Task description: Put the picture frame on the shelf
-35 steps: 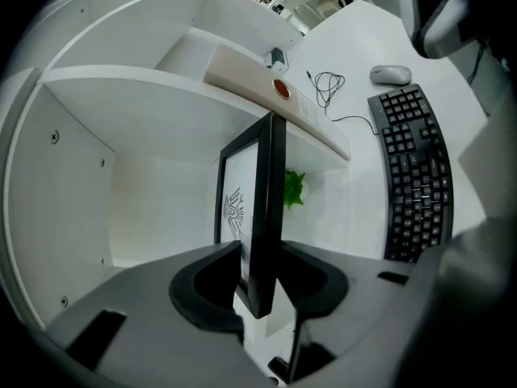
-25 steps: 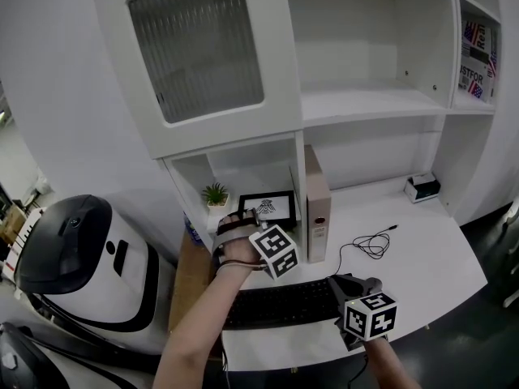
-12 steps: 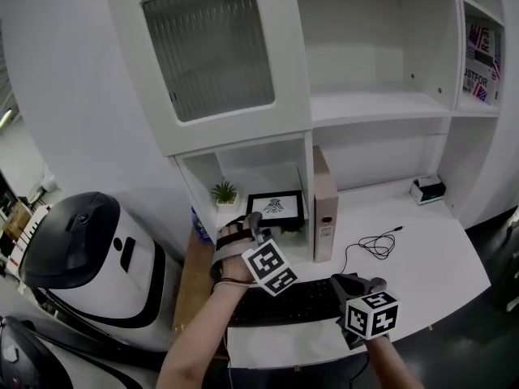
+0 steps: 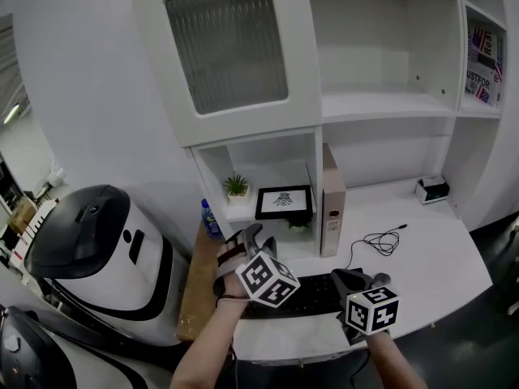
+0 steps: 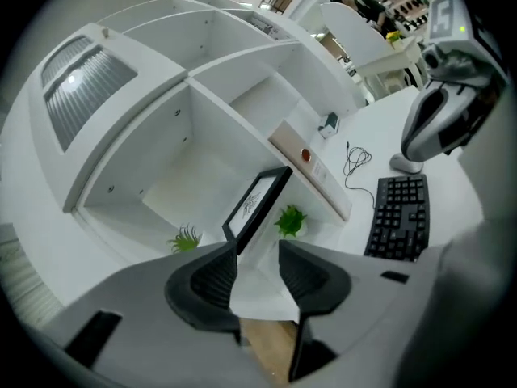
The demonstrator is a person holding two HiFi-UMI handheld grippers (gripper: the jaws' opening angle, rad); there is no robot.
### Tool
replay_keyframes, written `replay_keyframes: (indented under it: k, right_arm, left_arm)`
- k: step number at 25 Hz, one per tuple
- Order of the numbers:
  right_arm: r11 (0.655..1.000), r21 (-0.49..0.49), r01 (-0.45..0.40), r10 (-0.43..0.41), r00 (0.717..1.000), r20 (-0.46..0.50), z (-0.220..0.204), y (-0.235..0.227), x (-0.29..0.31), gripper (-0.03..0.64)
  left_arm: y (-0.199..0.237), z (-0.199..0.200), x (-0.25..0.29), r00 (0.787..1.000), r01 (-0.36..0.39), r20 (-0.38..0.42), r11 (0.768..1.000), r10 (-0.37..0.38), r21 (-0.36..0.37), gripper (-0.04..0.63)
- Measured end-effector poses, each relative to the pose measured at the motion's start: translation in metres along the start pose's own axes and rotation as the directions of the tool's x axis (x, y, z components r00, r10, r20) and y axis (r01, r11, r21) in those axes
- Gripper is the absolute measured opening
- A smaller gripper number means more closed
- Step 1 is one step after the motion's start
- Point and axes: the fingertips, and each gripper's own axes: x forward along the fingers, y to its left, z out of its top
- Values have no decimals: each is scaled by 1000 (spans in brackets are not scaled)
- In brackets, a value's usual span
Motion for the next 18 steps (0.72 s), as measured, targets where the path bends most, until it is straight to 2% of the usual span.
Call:
replay_keyframes:
  k: [5,9,14,16,18]
  right_arm:
    - [1000,-13,-9,9,1000,5,0,11,-5,0]
    - [1000,-21,-3,3,1000,15,3,14,-10,0]
    - [1000,-22,5,-5,1000,26,2,17,-17,0]
    - [1000,-23,10,-10,999,35,2,18,-20,0]
    - [1000,-25,16,-15,999,50,4,19,-23,0]
  left_arm:
    - [-15,-12,-16,999,23,34,991,-18,-132,131]
    - [-24,-17,-28,996,56,79,966,-38,-252,100]
    - [-31,-29,-43,991,102,123,908,-56,-406,70]
    - [-33,-34,-48,988,121,139,876,-63,-467,59]
    - [-37,-39,-53,984,149,160,833,-74,-533,54]
